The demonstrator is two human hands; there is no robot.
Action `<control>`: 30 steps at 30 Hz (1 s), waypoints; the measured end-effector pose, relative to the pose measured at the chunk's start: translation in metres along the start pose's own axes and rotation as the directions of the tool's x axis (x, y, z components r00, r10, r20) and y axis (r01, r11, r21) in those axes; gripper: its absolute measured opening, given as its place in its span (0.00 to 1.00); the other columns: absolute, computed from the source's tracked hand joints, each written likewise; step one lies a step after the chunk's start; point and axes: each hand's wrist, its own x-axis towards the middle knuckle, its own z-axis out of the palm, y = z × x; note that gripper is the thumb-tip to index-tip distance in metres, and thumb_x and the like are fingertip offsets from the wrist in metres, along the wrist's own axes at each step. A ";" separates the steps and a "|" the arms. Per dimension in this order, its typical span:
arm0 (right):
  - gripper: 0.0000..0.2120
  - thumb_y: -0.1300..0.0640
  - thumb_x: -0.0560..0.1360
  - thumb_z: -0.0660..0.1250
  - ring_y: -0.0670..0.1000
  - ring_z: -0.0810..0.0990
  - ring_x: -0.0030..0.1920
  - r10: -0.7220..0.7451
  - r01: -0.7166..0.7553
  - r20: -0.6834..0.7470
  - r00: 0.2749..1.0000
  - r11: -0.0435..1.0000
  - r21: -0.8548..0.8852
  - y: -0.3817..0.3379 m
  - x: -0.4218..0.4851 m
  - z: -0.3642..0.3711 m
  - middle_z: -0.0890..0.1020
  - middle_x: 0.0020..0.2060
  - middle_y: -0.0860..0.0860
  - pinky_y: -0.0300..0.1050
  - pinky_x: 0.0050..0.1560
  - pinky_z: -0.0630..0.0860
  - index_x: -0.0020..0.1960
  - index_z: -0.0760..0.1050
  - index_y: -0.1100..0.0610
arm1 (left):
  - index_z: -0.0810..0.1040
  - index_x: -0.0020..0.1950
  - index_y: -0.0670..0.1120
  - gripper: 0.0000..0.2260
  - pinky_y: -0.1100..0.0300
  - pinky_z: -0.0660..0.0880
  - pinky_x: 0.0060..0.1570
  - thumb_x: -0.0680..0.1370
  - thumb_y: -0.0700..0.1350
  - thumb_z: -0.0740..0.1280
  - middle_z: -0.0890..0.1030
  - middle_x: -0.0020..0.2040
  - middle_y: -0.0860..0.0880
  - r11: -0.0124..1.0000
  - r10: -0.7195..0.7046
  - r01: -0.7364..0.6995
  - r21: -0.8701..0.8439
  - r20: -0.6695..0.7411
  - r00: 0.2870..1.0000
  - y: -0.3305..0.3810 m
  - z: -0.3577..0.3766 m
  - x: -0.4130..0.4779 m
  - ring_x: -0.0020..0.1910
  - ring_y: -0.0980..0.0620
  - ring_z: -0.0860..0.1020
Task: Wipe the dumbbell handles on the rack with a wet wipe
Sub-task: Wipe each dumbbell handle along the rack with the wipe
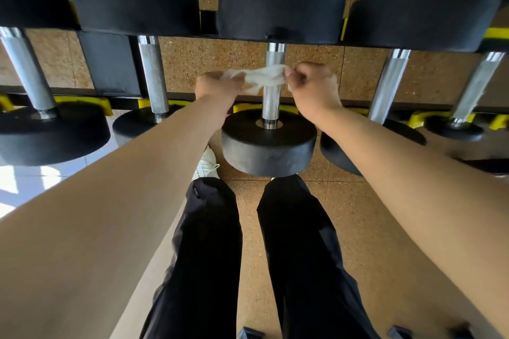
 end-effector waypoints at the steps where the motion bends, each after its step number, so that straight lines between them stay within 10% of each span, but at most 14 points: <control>1: 0.16 0.46 0.83 0.60 0.44 0.76 0.35 0.013 -0.014 -0.018 1.000 1.000 -0.023 0.005 0.000 -0.001 0.78 0.38 0.49 0.36 0.32 0.69 0.46 0.77 0.56 | 0.75 0.71 0.48 0.21 0.68 0.73 0.27 0.79 0.51 0.70 0.82 0.50 0.50 0.999 0.040 -0.041 0.022 0.038 0.998 -0.002 0.000 0.000 0.39 0.57 0.77; 4: 0.13 0.47 0.83 0.61 0.46 0.80 0.41 0.181 -0.183 -0.028 0.983 0.980 -0.080 0.026 0.000 -0.008 0.79 0.43 0.49 0.35 0.32 0.70 0.51 0.78 0.55 | 0.80 0.64 0.46 0.17 0.65 0.78 0.43 0.78 0.50 0.72 0.83 0.48 0.49 0.967 0.214 -0.238 0.095 0.209 0.954 -0.008 0.002 -0.006 0.41 0.56 0.79; 8: 0.14 0.47 0.82 0.63 0.43 0.73 0.31 -0.006 0.031 0.290 0.957 0.996 -0.081 0.030 -0.014 -0.008 0.77 0.35 0.45 0.29 0.26 0.65 0.48 0.80 0.55 | 0.81 0.60 0.44 0.14 0.67 0.72 0.29 0.78 0.50 0.70 0.80 0.41 0.50 0.900 0.198 -0.234 0.368 0.133 0.971 -0.016 -0.012 0.005 0.35 0.57 0.77; 13: 0.12 0.45 0.75 0.71 0.44 0.76 0.38 0.107 -0.075 0.199 0.974 0.983 -0.166 0.044 -0.012 -0.016 0.77 0.38 0.44 0.37 0.39 0.73 0.40 0.78 0.52 | 0.80 0.55 0.43 0.18 0.61 0.74 0.35 0.77 0.56 0.70 0.80 0.47 0.48 0.624 0.261 -0.438 0.647 0.355 0.898 -0.023 -0.011 -0.001 0.43 0.51 0.78; 19: 0.11 0.49 0.72 0.76 0.45 0.78 0.41 0.056 -0.009 0.362 0.931 0.991 -0.130 0.032 -0.021 -0.008 0.80 0.39 0.47 0.37 0.39 0.69 0.41 0.79 0.55 | 0.79 0.60 0.46 0.17 0.60 0.67 0.30 0.76 0.53 0.72 0.79 0.47 0.47 0.637 0.175 -0.160 0.754 0.061 0.983 -0.034 -0.018 0.009 0.45 0.48 0.77; 25: 0.05 0.54 0.76 0.72 0.48 0.77 0.45 0.217 -0.214 0.075 0.973 0.976 -0.038 0.049 -0.012 -0.023 0.80 0.46 0.49 0.41 0.46 0.72 0.44 0.78 0.53 | 0.78 0.61 0.46 0.13 0.60 0.73 0.33 0.79 0.50 0.65 0.81 0.48 0.48 0.978 0.146 -0.119 0.172 -0.155 0.977 -0.024 -0.039 0.012 0.45 0.50 0.81; 30: 0.08 0.54 0.77 0.71 0.48 0.82 0.43 0.322 -0.388 0.217 0.922 0.781 0.489 0.036 -0.005 -0.021 0.85 0.47 0.52 0.38 0.37 0.77 0.52 0.80 0.57 | 0.77 0.54 0.46 0.04 0.56 0.83 0.50 0.79 0.41 0.67 0.85 0.53 0.43 0.834 -0.005 0.032 -0.551 0.052 0.999 -0.009 -0.032 0.008 0.50 0.48 0.86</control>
